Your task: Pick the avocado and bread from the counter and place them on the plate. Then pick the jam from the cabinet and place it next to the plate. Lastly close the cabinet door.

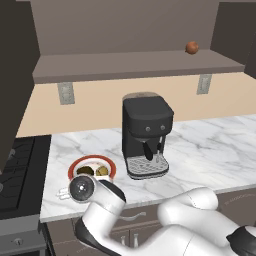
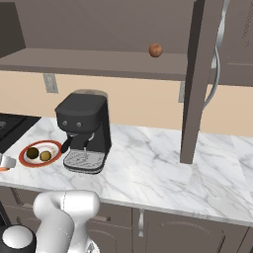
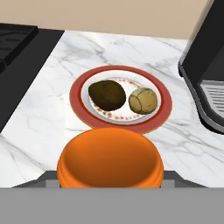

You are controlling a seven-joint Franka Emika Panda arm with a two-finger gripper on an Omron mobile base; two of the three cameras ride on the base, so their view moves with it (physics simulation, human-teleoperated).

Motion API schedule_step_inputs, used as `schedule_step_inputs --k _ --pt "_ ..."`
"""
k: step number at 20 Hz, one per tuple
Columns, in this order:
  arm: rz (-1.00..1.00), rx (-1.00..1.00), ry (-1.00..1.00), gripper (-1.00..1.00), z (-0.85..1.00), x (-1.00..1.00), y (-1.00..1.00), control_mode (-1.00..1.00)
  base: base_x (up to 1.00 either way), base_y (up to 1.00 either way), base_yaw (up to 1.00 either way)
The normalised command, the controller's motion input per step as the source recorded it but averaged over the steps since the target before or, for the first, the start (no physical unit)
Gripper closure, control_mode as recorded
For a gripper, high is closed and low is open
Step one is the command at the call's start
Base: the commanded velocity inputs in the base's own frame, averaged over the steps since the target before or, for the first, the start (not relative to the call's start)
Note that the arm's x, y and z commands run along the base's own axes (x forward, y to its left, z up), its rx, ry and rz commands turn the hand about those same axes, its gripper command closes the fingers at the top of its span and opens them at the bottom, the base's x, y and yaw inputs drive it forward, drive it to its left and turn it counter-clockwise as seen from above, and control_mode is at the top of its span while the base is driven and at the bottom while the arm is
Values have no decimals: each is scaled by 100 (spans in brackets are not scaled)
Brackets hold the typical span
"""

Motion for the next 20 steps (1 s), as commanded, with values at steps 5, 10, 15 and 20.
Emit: schedule_step_inputs --k 5,10,15,20 --pt "0 0 -3 100 -2 0 3 -100 0 0 0" --pt "0 0 -1 100 -2 0 1 -100 0 0 0" --pt "0 1 0 100 -7 0 0 -100 0 0 0" --pt "0 1 0 100 -11 5 0 -100 0 0 0"
